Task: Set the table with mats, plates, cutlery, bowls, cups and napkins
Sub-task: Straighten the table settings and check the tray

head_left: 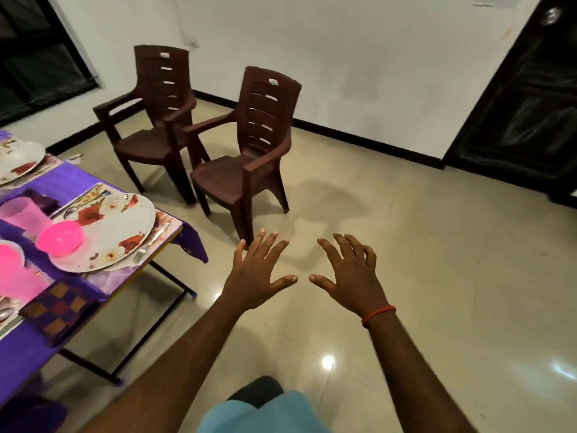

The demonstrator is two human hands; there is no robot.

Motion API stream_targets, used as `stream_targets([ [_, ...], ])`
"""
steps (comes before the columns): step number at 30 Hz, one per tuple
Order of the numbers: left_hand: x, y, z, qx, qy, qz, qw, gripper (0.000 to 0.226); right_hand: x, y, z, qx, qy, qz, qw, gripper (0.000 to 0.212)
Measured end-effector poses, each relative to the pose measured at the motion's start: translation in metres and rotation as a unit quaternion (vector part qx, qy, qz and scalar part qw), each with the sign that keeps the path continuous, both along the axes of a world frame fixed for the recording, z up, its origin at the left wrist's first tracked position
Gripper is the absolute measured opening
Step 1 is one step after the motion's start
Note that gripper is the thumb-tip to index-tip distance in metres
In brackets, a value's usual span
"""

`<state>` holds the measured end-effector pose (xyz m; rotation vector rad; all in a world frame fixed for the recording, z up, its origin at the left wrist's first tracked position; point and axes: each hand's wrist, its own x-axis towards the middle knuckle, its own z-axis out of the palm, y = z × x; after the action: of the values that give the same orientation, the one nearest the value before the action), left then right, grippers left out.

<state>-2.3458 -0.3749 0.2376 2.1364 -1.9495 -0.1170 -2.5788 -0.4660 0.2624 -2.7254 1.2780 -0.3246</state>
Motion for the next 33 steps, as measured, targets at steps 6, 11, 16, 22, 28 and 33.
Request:
stream_targets([
  [6,0.03,-0.057,-0.007,-0.001,0.008,0.057,0.998,0.09,0.043,-0.081,-0.005,-0.014,0.012,0.06,0.998,0.074],
  [11,0.059,-0.128,-0.012,0.009,0.015,0.097,0.995,0.09,0.085,-0.155,-0.009,-0.017,0.029,0.084,0.996,0.075],
  [16,0.092,-0.191,-0.011,0.007,0.033,0.121,0.992,0.091,0.133,-0.229,-0.001,-0.016,0.039,0.128,0.991,0.075],
  [22,0.138,-0.231,-0.003,0.021,0.035,0.164,0.986,0.091,0.194,-0.295,0.003,-0.007,0.027,0.165,0.986,0.067],
  [28,0.189,-0.254,-0.012,0.015,0.024,0.245,0.969,0.085,0.266,-0.338,0.006,0.017,0.02,0.244,0.969,0.071],
  [33,0.24,-0.274,-0.022,0.03,0.03,0.329,0.943,0.076,0.343,-0.382,0.005,0.029,0.031,0.333,0.942,0.071],
])
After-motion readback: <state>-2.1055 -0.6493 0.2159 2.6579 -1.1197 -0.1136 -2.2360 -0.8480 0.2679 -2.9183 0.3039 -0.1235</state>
